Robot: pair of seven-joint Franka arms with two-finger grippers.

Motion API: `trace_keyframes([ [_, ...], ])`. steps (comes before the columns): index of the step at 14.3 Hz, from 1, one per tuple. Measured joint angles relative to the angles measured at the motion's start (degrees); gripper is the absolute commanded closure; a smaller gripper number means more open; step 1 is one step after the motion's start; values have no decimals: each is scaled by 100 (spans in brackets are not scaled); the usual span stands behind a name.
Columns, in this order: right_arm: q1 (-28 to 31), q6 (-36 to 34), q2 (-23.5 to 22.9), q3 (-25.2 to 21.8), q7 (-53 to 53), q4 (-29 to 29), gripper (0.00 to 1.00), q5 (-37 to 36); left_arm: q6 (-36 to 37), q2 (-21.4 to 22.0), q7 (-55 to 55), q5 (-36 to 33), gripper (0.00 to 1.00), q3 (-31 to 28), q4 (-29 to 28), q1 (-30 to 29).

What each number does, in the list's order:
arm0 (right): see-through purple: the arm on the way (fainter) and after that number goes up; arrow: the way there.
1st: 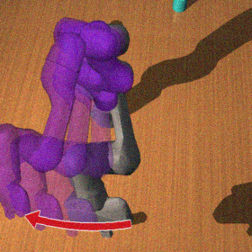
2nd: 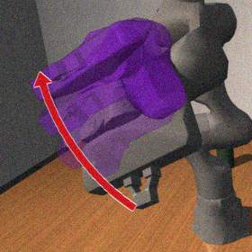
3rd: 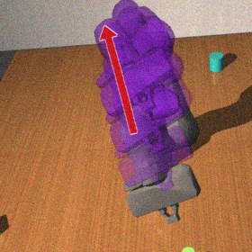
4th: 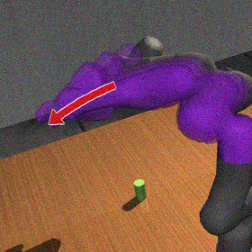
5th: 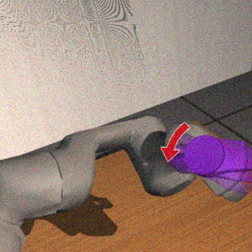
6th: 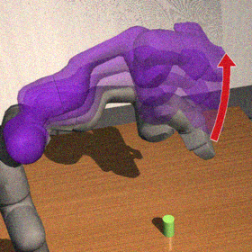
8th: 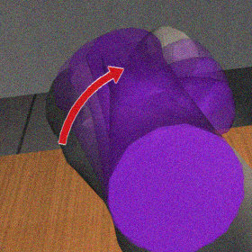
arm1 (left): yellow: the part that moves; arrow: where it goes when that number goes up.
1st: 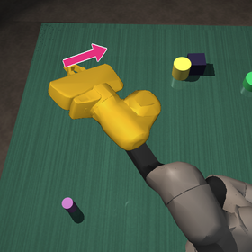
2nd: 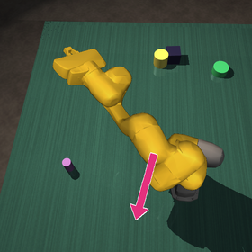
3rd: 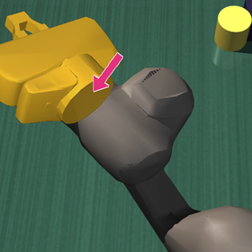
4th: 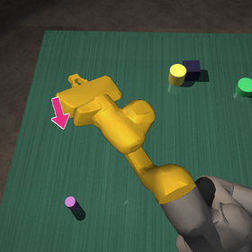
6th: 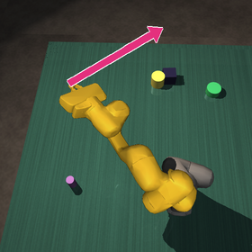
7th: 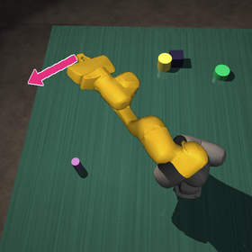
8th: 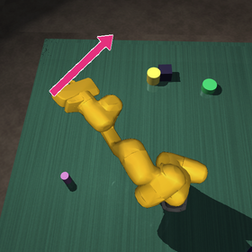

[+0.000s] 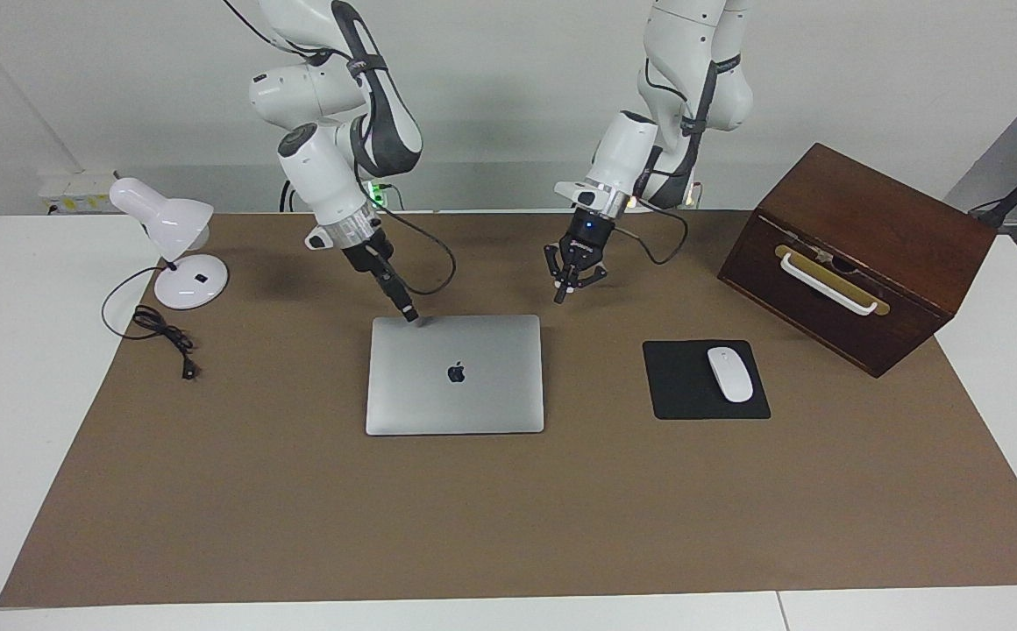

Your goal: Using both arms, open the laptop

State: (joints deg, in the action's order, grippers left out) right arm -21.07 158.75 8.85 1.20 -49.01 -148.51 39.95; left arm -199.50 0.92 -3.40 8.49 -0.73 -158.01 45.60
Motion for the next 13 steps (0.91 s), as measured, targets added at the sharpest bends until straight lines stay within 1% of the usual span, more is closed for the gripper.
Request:
trace_keyframes([
  [2,2,10,-2,-2,0,5,0,0,-6,-148,-61,0,100,-3,71,141],
  [5,5,15,-56,-4,18,35,0,0,-7,-345,-62,0,100,-7,301,168],
  [9,11,20,-179,-4,31,126,0,0,-7,-753,-57,0,100,-15,671,265],
  [13,49,27,-211,-10,139,175,0,0,-8,-1014,0,-86,100,-26,881,276],
])
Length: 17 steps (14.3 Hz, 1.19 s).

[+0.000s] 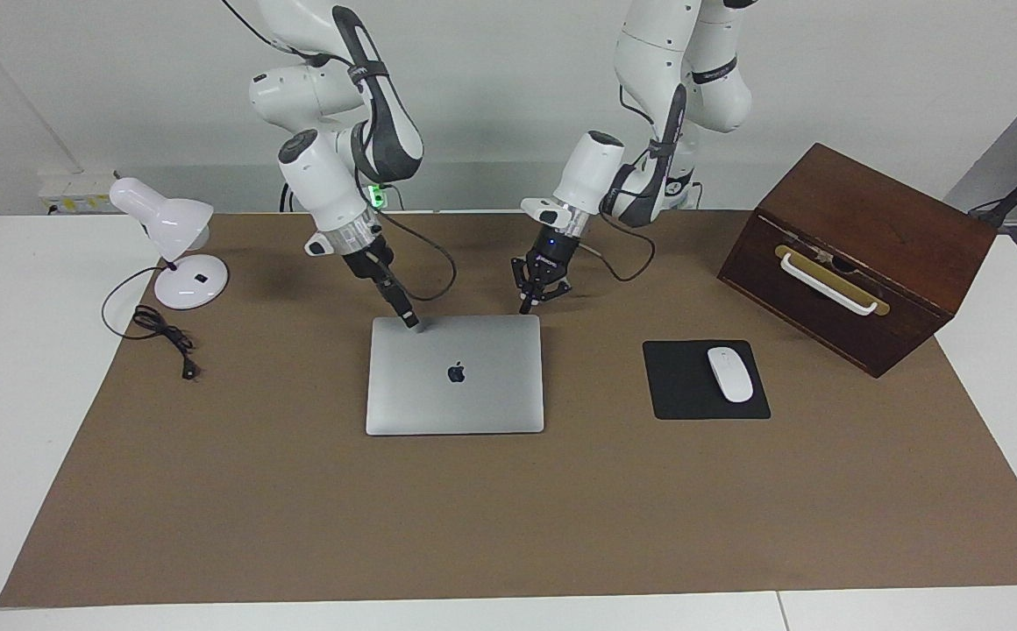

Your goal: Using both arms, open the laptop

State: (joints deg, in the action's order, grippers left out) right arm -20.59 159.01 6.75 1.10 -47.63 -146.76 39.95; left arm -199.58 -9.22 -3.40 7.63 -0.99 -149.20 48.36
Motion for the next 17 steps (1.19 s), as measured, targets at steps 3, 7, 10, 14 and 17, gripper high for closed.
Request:
trace_keyframes([
  [3,4,7,-34,-12,14,75,0,0,0,-214,40,-27,100,-26,222,0],
  [7,4,8,-92,-12,15,143,0,0,-2,-317,158,-83,100,-70,311,-2],
  [10,4,8,-110,-12,15,149,0,0,-2,-320,401,-85,100,-155,314,-20],
  [14,20,177,-134,-13,15,168,0,0,-2,-401,533,-88,100,-190,385,-76],
  [17,70,185,-155,-13,19,215,0,0,-23,-577,546,-90,100,-190,566,-76],
])
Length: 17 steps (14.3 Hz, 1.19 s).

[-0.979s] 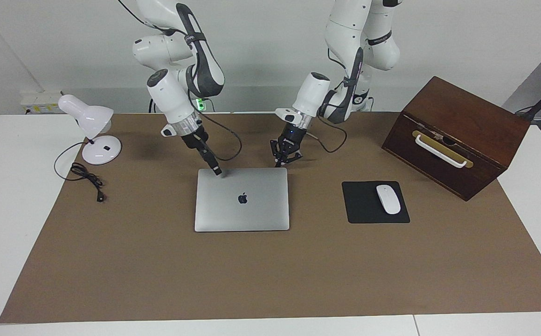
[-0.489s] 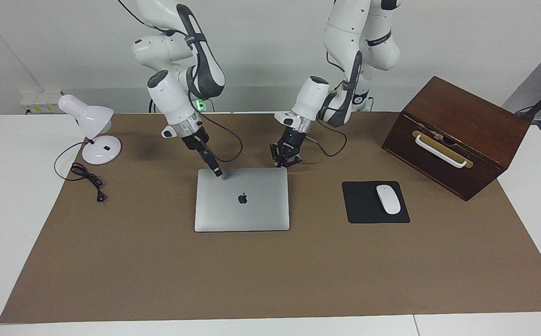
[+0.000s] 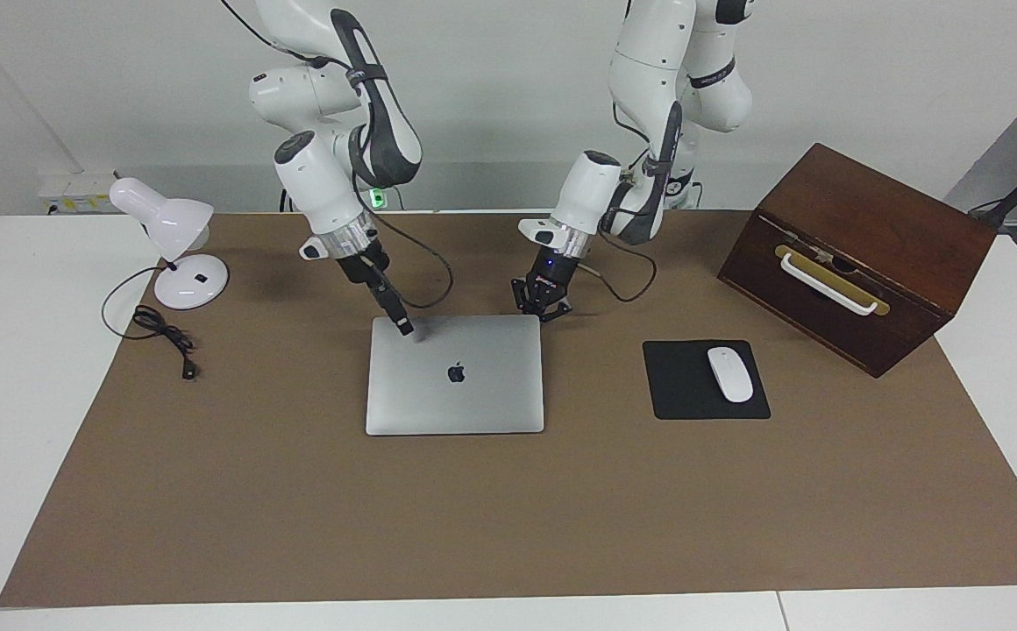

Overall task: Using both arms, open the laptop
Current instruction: 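Lift the laptop lid upward with both grippers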

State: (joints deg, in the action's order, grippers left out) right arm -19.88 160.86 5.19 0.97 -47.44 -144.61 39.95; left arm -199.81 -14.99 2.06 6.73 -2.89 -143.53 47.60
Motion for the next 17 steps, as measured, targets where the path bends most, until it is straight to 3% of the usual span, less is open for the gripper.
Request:
trace_keyframes([
  [17,5,172,-170,0,1,74,0,0,-44,-88,565,-13,100,-30,95,-70],
])
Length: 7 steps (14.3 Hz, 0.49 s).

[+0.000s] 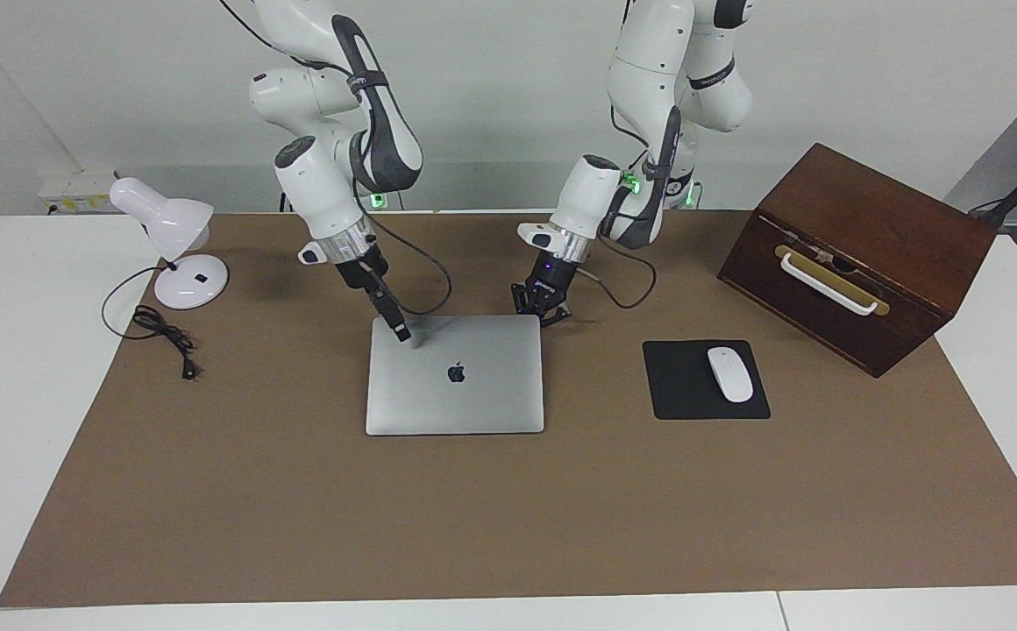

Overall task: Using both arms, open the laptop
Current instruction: 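Lift the laptop lid upward with both grippers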

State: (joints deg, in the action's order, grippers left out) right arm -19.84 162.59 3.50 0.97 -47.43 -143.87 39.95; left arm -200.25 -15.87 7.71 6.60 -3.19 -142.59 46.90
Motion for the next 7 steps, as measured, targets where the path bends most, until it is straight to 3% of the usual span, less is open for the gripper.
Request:
trace_keyframes([
  [7,3,3,-13,0,0,25,0,0,-14,-15,59,-3,100,-11,11,-5],
])
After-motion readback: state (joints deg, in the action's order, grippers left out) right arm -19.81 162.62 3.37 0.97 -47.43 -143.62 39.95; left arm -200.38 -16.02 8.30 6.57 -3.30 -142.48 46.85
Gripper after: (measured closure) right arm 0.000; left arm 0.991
